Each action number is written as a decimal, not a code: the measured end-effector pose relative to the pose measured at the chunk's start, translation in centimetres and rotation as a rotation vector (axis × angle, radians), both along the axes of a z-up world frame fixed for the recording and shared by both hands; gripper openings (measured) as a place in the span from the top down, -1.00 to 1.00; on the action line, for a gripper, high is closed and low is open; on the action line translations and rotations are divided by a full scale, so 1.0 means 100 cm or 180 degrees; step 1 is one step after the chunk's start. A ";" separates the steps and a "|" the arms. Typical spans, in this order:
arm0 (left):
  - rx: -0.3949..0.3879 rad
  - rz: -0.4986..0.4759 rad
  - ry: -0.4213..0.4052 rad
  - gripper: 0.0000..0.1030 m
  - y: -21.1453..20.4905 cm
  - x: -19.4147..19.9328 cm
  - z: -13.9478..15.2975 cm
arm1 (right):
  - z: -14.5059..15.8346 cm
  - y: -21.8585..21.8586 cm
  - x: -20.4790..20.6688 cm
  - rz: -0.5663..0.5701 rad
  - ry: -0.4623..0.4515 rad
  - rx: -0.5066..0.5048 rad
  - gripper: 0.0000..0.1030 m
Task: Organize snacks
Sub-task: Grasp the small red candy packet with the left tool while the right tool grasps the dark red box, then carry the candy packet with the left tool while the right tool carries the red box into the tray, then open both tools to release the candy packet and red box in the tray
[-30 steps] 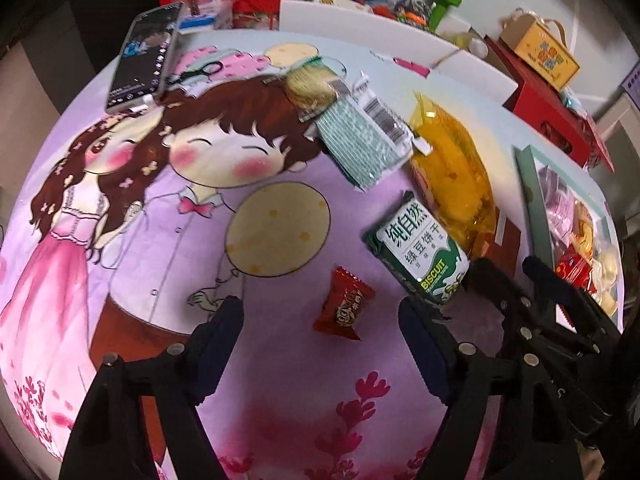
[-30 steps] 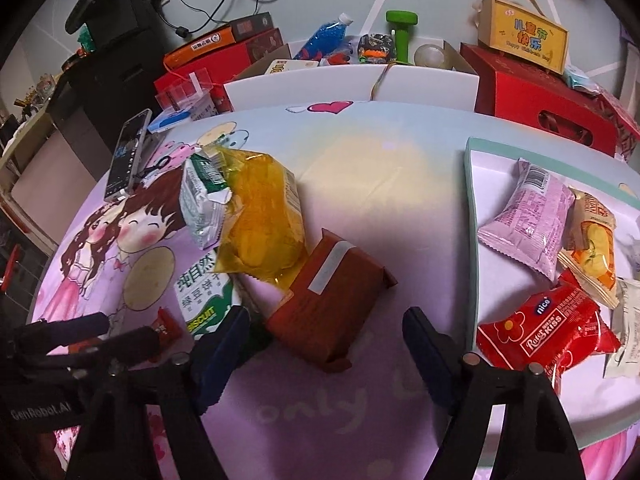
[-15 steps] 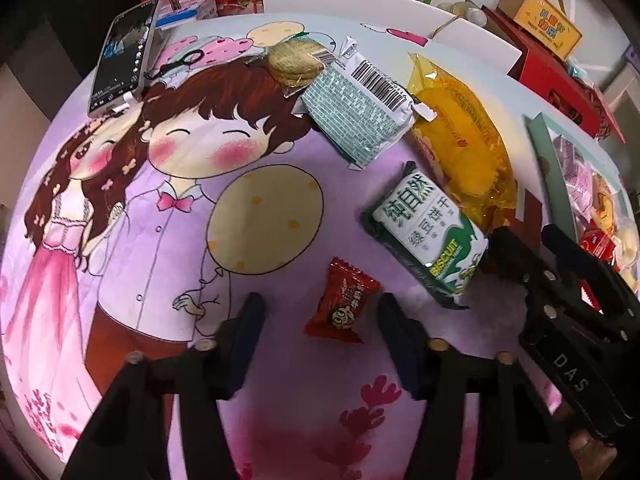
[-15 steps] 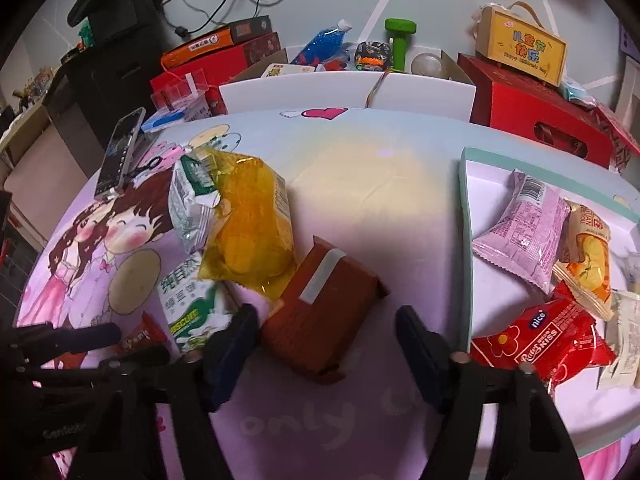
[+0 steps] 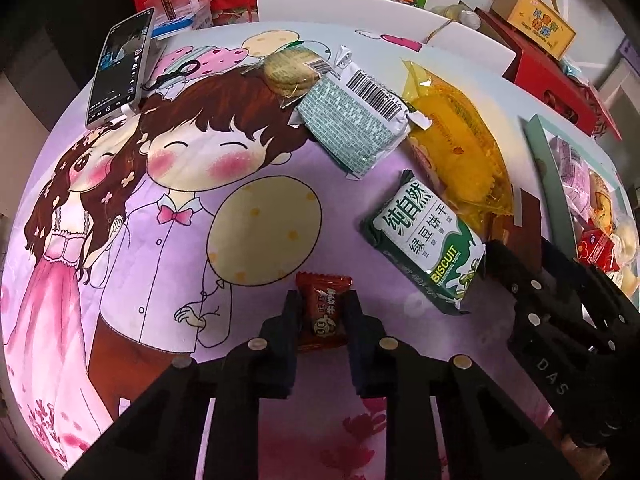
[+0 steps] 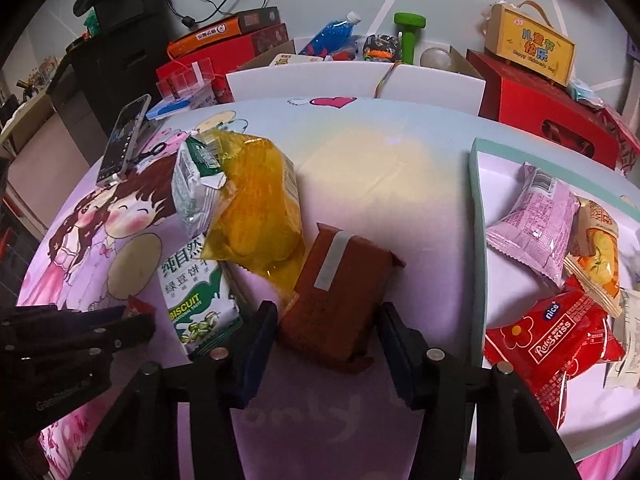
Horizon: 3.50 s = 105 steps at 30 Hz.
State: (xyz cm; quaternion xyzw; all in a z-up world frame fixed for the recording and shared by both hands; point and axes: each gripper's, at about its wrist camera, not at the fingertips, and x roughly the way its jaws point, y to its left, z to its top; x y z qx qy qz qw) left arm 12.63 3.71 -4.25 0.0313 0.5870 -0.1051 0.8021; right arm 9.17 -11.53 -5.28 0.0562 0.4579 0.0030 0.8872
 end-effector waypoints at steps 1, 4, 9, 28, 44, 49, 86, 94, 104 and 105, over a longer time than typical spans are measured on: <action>-0.0016 0.0009 -0.0009 0.59 0.001 0.000 0.001 | 0.001 0.000 -0.001 -0.0007 -0.0009 0.0001 0.00; -0.0058 0.0033 -0.0065 0.59 0.004 -0.001 0.006 | 0.006 -0.002 -0.003 -0.0032 -0.0046 -0.0005 0.03; -0.0107 0.0080 -0.0180 0.59 0.009 -0.001 0.021 | 0.019 -0.004 -0.009 -0.0029 -0.0162 0.0017 0.04; -0.0261 0.0143 -0.0501 0.59 0.014 -0.008 0.056 | 0.050 -0.012 -0.031 -0.0092 -0.0374 -0.0003 0.04; -0.0346 -0.0142 -0.0749 0.59 -0.025 -0.013 0.084 | 0.071 -0.073 -0.060 -0.0545 -0.0510 0.0013 0.19; -0.0317 -0.0354 -0.0754 0.59 -0.054 -0.018 0.085 | 0.071 -0.108 -0.072 -0.0825 -0.0498 0.0091 0.19; -0.0489 -0.1450 -0.0491 0.04 -0.224 -0.026 0.065 | 0.048 -0.203 -0.106 -0.1516 -0.0220 0.0480 0.19; -0.0258 -0.1193 -0.0675 -0.60 -0.194 -0.024 0.080 | 0.044 -0.196 -0.100 -0.1443 -0.0155 0.0398 0.15; -0.0067 -0.0798 -0.0530 -0.76 -0.153 -0.015 0.056 | 0.039 -0.189 -0.093 -0.1414 -0.0078 0.0264 -0.55; -0.0064 -0.0771 -0.0530 -0.77 -0.151 -0.016 0.055 | 0.039 -0.188 -0.092 -0.1398 -0.0081 0.0255 -0.62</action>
